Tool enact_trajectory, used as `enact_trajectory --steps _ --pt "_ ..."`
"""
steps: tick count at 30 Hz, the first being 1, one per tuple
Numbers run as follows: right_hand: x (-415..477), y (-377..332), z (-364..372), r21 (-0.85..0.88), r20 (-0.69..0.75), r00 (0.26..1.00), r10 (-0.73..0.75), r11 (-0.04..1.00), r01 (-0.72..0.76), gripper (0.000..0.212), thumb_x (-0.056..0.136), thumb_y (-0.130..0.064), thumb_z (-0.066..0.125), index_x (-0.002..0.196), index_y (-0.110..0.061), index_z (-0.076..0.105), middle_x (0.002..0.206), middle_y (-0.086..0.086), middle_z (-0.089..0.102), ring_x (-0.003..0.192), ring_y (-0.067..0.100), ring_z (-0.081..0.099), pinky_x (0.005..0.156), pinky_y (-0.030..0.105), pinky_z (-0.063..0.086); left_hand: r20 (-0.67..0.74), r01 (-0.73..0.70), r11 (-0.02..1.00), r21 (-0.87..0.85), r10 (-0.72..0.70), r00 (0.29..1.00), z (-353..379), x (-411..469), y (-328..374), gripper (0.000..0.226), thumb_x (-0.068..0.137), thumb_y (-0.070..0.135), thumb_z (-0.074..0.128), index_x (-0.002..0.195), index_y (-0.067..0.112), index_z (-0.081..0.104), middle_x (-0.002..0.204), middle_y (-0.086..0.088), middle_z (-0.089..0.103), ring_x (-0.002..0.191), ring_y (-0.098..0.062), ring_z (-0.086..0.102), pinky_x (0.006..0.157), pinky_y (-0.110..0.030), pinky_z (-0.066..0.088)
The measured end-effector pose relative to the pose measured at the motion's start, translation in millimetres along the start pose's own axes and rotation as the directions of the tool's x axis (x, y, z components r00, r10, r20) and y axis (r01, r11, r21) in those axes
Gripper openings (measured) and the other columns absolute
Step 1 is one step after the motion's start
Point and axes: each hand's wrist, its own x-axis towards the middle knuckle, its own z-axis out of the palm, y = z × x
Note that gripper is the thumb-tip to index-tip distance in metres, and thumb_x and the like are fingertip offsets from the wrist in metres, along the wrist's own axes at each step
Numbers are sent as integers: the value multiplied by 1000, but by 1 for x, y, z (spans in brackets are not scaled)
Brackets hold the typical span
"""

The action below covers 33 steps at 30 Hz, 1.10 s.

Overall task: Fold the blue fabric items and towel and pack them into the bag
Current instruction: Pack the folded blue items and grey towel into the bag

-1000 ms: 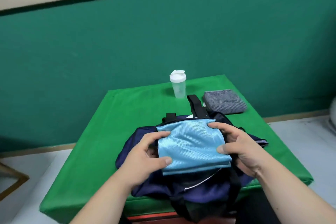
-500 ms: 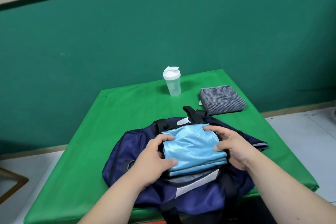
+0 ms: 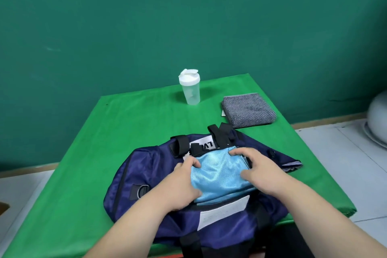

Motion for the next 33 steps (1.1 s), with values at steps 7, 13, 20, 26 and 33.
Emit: enact_trajectory --steps 7,13,20,26,33 --pt "-16 -52 65 -707 -278 864 -419 698 112 49 72 -42 60 115 -21 69 143 14 53 133 36 45 107 50 43 11 -21 999 -38 21 1000 -12 0 2 27 88 21 59 105 37 45 59 4 48 44 -8 38 46 -24 32" --pt "2 -22 95 -733 -97 943 -319 664 149 65 91 -55 34 151 -32 34 161 7 30 150 33 21 116 49 6 -204 6 998 -58 -18 979 -36 8 -11 34 85 1 51 88 34 58 88 11 69 76 -11 63 71 -32 53" --pt "4 -19 94 -739 -84 955 -283 661 131 66 93 -57 28 154 -33 32 161 8 30 150 33 23 115 49 6 -94 -121 762 637 232 968 -53 34 -6 31 85 29 58 116 33 58 111 7 54 108 -21 47 88 -36 45" --pt "5 -14 97 -748 -120 941 -317 652 124 63 91 -56 39 149 -32 40 155 8 42 144 33 37 112 49 14 -23 -69 529 846 167 986 -48 49 1 31 83 38 58 112 27 62 112 0 47 109 -23 44 77 -36 34" --pt "6 -14 97 -735 -99 954 -282 668 121 63 89 -56 42 147 -32 43 152 7 46 142 32 41 110 50 16 5 -33 355 934 80 997 -40 64 13 33 87 33 57 117 23 62 116 -4 49 108 -25 46 76 -36 40"
